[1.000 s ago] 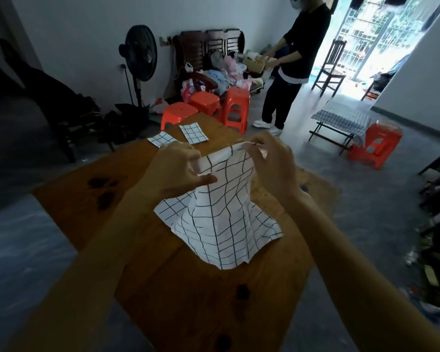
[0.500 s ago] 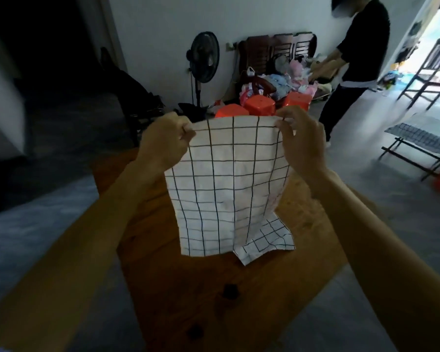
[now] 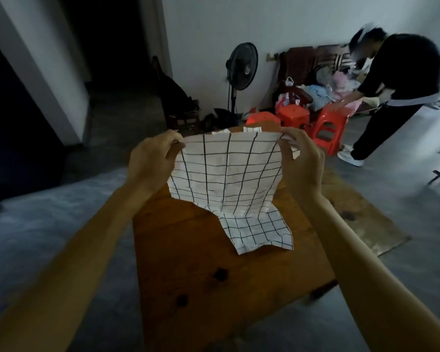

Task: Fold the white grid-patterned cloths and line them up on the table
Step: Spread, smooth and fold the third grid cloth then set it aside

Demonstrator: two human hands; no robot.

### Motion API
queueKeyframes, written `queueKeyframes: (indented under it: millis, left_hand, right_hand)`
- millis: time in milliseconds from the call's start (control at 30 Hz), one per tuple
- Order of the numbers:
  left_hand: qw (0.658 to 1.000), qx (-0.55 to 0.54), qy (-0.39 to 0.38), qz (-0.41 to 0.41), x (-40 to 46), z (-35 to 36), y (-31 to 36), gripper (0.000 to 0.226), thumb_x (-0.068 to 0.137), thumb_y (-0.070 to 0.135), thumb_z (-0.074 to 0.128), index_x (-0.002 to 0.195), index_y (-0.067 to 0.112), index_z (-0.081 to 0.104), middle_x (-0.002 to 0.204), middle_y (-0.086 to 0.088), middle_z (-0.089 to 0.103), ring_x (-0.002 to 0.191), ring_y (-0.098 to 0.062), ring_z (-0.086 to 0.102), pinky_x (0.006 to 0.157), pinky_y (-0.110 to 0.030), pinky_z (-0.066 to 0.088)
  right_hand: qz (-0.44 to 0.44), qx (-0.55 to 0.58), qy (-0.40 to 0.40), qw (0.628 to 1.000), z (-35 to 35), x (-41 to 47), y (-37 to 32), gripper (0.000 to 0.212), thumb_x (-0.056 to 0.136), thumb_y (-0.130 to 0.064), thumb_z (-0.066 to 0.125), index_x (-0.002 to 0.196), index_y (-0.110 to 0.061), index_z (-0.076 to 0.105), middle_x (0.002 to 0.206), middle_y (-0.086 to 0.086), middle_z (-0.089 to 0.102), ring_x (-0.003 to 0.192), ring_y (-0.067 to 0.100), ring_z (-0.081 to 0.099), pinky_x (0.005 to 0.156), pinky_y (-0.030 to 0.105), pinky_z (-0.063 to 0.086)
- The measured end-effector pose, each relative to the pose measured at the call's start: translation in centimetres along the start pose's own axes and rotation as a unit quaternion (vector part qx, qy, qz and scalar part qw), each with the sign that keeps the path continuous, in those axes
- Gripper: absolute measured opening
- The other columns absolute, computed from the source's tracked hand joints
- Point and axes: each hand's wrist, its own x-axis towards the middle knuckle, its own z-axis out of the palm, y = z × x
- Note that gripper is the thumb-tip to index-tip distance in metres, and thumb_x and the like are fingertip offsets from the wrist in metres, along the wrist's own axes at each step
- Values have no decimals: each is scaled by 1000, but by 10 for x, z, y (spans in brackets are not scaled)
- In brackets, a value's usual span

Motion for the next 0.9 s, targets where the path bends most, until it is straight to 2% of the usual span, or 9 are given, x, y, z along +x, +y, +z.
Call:
queueKeyframes:
  millis: [133, 200, 267, 367, 533, 700, 900]
  left_hand:
    - [998, -29, -54, -34, -58, 1, -1, 13, 92, 17, 58, 102, 10, 63, 93, -6, 68, 80, -16, 63, 67, -29, 51]
    - [994, -44, -83, -49, -88, 6, -4, 10, 91, 12, 60, 99, 11, 64, 88, -1, 67, 68, -4, 57, 59, -18, 41]
    - [987, -58, -130, -71, -117, 14, -8, 13, 89, 8, 61, 100, 13, 65, 86, 2, 64, 65, 4, 50, 56, -15, 36]
    - [969, -75, -217, -97, -158, 21, -10, 18, 91, 7, 57, 104, 18, 63, 94, 2, 66, 75, -4, 58, 65, -23, 49]
    - [952, -59, -273, -125, -212, 20, -8, 12, 94, 24, 54, 101, 21, 63, 95, 2, 67, 74, -6, 58, 65, -25, 51]
    - [935, -53, -323, -138, -244, 21, -4, 11, 94, 25, 55, 98, 21, 65, 93, 5, 67, 73, -2, 55, 58, -14, 33]
    - [921, -74, -339, -177, -261, 27, -6, 13, 96, 23, 53, 95, 22, 66, 77, 11, 62, 62, -2, 55, 55, -17, 34]
  right_hand:
    - [24, -22, -15, 999, -5, -58, -1, 16, 91, -10, 65, 106, -6, 69, 98, 1, 70, 89, 7, 62, 80, 22, 49]
    - [12, -49, -43, 998, -9, -95, 1, 14, 89, -8, 67, 102, -4, 69, 94, 5, 71, 86, 7, 61, 77, 23, 50]
    - [32, -61, -72, 995, -16, -131, 1, 13, 88, -8, 68, 100, -4, 70, 92, 4, 71, 85, 6, 61, 76, 19, 50]
    - [82, -61, -100, 990, -24, -171, -3, 12, 89, -12, 67, 100, -7, 70, 93, 1, 70, 85, 8, 62, 76, 13, 45]
    - [133, -90, -148, 976, -35, -230, -9, 11, 88, -17, 69, 93, -8, 72, 86, 1, 70, 80, 12, 62, 72, 16, 42]
    - [194, -107, -192, 956, -52, -274, -22, 13, 88, -23, 69, 91, -10, 72, 84, -7, 65, 79, 9, 56, 68, 6, 37]
    - [227, -123, -245, 935, -51, -287, -17, 18, 91, -32, 65, 88, -15, 71, 80, -13, 59, 78, 8, 53, 64, 9, 34]
